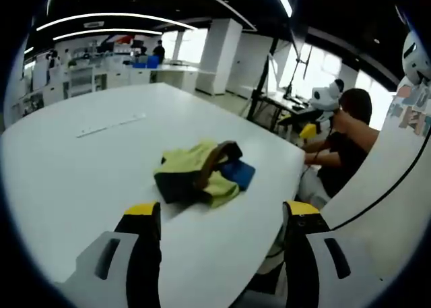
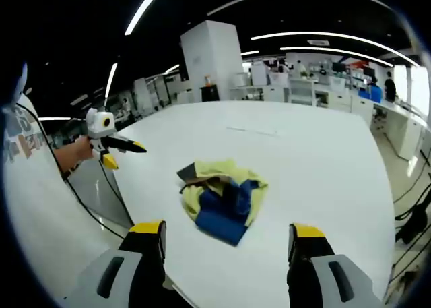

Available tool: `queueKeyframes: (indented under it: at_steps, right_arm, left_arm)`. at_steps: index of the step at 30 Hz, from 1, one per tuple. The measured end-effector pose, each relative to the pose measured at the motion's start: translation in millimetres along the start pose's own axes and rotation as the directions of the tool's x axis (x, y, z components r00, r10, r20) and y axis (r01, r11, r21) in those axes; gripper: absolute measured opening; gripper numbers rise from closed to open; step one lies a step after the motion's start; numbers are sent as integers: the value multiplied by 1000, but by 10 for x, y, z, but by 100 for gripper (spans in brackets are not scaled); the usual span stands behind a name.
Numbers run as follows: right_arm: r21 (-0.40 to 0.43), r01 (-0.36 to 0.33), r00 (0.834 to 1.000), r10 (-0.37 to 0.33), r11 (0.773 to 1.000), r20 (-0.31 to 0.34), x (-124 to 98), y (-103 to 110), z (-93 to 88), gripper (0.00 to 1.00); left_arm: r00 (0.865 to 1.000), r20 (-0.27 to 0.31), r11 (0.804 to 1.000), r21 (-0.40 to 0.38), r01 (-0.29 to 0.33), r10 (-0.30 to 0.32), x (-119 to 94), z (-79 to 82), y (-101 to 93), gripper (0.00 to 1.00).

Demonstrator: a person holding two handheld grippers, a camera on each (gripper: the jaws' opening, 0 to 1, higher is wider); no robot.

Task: Fold the garment on the visible template until the final outline fits inside the template.

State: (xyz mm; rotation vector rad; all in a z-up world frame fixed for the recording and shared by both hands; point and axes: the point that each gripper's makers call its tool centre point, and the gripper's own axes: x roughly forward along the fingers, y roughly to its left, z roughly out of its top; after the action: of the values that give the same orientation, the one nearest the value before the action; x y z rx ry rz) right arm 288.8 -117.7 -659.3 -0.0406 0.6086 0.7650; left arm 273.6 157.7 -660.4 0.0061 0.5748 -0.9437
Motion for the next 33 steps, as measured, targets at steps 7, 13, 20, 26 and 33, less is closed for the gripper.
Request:
queueKeyframes:
  at_steps: [7, 13, 20, 26, 33]
  right_arm:
    - [2, 0, 1000, 0, 1000, -1, -1, 17, -1, 72]
    - [3, 3, 1000, -3, 1000, -2, 0, 20, -4, 72]
    - [5, -2, 1000, 2, 1000, -5, 8, 40, -19, 72]
    - [3, -5, 1000, 5, 1000, -6, 17, 43, -22, 72]
    - [9, -10, 1000, 11, 1000, -13, 36, 44, -61, 72]
  left_arm:
    - [1000, 1, 1000, -2, -3, 3, -22, -4, 9, 70]
    - [1000, -4, 1000, 0, -4, 4, -28, -31, 11, 70]
    - [1000, -20, 1000, 11, -13, 13, -35, -83, 21, 70]
    - [999, -30, 1000, 15, -26, 27, -34, -120, 43, 70]
    - [998, -48, 999, 20, -32, 33, 1, -179, 60, 69]
